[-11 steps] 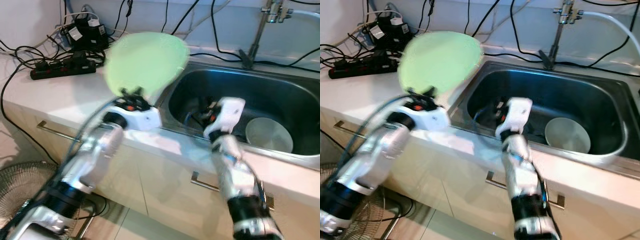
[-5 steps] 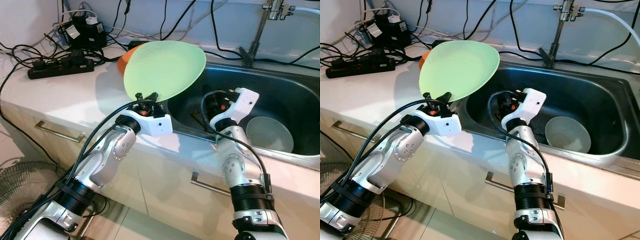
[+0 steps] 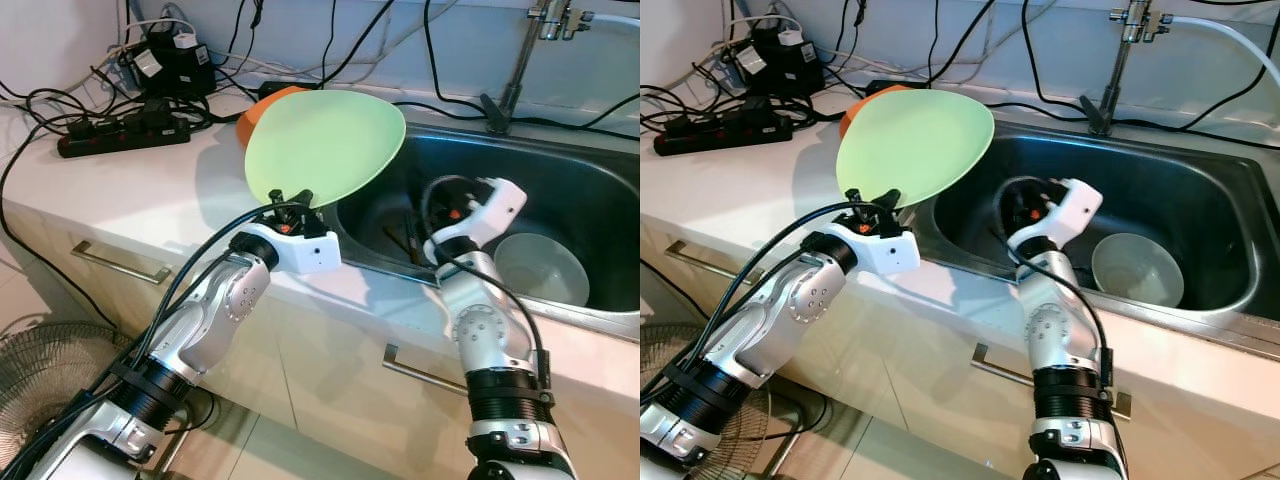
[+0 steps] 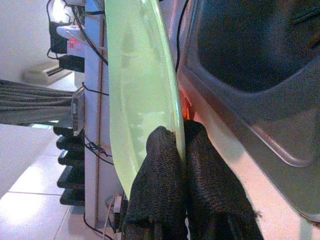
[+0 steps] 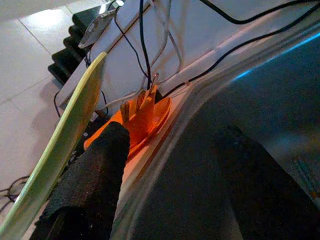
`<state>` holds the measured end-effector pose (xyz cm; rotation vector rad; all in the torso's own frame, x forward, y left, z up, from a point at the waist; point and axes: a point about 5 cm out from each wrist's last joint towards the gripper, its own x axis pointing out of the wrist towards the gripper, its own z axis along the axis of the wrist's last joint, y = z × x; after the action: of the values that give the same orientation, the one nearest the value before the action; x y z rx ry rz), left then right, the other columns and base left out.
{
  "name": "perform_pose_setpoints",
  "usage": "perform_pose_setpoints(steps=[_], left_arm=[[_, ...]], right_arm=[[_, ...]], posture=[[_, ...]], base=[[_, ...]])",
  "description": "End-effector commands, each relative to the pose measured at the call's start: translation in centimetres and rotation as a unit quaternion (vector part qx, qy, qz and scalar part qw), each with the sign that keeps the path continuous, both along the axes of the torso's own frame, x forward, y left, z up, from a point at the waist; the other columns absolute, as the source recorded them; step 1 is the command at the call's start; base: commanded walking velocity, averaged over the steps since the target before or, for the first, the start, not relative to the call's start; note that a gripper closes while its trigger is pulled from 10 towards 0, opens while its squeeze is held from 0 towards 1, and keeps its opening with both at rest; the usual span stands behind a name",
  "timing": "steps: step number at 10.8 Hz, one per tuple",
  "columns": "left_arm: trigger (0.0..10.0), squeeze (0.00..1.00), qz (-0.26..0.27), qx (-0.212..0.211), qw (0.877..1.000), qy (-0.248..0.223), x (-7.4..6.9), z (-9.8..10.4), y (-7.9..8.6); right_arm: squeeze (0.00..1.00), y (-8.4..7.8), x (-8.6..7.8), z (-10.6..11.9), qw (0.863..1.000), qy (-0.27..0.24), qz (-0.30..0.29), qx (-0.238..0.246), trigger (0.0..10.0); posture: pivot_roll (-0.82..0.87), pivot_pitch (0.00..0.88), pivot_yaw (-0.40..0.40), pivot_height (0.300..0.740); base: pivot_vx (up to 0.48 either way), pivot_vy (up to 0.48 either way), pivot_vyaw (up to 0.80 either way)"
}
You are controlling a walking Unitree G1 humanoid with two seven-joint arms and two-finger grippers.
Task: Kitchen organization
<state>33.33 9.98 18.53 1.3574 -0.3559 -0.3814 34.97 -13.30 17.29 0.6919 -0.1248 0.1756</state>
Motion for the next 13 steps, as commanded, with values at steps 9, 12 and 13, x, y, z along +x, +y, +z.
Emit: perform_pose_setpoints(steps=[9,12,13], left_arm=[[10.0,0.00,-0.034,0.001,0.999,0.001,-0.1,0.8,-1.1],[10.0,0.00,-0.043,0.003,0.999,0.003,-0.4,0.6,-1.3],[10.0,0.00,-0.049,0.004,0.999,0.001,-0.6,0.5,-1.5]], right_arm=[[0.00,2.0,-0.3,2.1,0.995,-0.035,0.079,0.049,10.0],[0.00,2.5,-0.4,1.5,0.995,-0.026,0.086,0.049,10.0],[0.00,2.6,-0.4,1.4,0.995,-0.024,0.089,0.047,10.0]], posture=[[0.16,0.013,0.078,0.740],[0.16,0.000,0.077,0.740],[0.16,0.000,0.073,0.740]], base=[[0.000,0.000,0.00],[0.000,0.000,0.00],[0.000,0.000,0.00]])
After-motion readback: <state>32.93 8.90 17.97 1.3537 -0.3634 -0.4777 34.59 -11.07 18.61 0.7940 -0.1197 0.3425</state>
